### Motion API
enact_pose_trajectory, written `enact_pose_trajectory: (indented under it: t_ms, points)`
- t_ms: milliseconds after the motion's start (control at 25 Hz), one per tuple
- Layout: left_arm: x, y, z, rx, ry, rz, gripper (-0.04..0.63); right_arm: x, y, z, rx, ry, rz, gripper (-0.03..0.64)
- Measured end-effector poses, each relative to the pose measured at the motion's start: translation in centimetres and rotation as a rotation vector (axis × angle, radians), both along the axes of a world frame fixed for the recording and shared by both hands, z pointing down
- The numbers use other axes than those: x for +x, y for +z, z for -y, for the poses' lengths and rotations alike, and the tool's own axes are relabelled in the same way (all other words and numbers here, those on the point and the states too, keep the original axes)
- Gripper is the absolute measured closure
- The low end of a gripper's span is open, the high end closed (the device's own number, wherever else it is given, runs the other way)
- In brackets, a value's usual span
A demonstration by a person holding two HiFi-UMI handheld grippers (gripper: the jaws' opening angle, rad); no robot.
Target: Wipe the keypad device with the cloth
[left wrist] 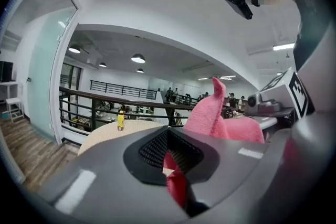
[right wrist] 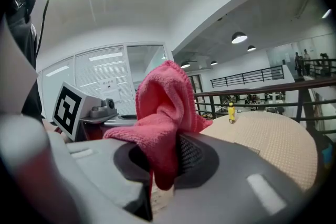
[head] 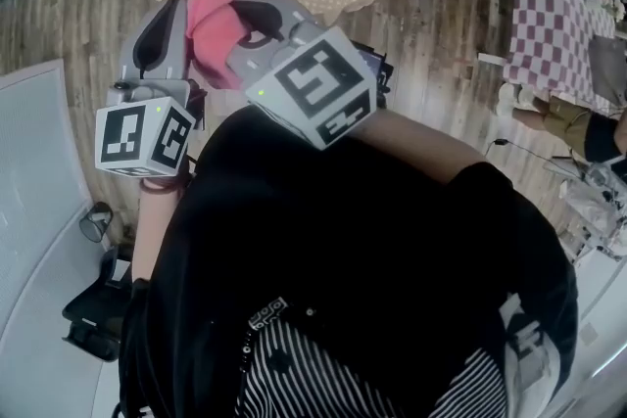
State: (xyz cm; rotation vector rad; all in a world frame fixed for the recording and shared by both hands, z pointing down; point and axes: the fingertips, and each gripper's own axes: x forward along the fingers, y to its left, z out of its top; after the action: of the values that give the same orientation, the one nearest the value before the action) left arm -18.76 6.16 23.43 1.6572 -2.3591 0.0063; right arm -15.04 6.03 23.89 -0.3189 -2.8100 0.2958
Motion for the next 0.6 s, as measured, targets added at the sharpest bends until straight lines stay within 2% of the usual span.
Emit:
enact_pose_trajectory:
  t_ms: [240, 400, 600]
  points:
    - [-1.6, 0.0, 2.6, -0.022, -0.029, 0.000, 0.595, -1.6, -0.1, 2.7, -0.021, -0.037, 0.011, 0.552]
    - [-1.0, 1.5, 5.2, -0.038, -0.012, -0.035, 0.595, -1.1, 1.4, 5.3, -0.041, -0.026, -0.011, 0.552]
    - [-1.1, 0.7, 7.0, -0.045, 0.007, -0.022, 0.595, -1.2, 0.6, 7.1, -0.049, -0.009, 0.004, 0.552]
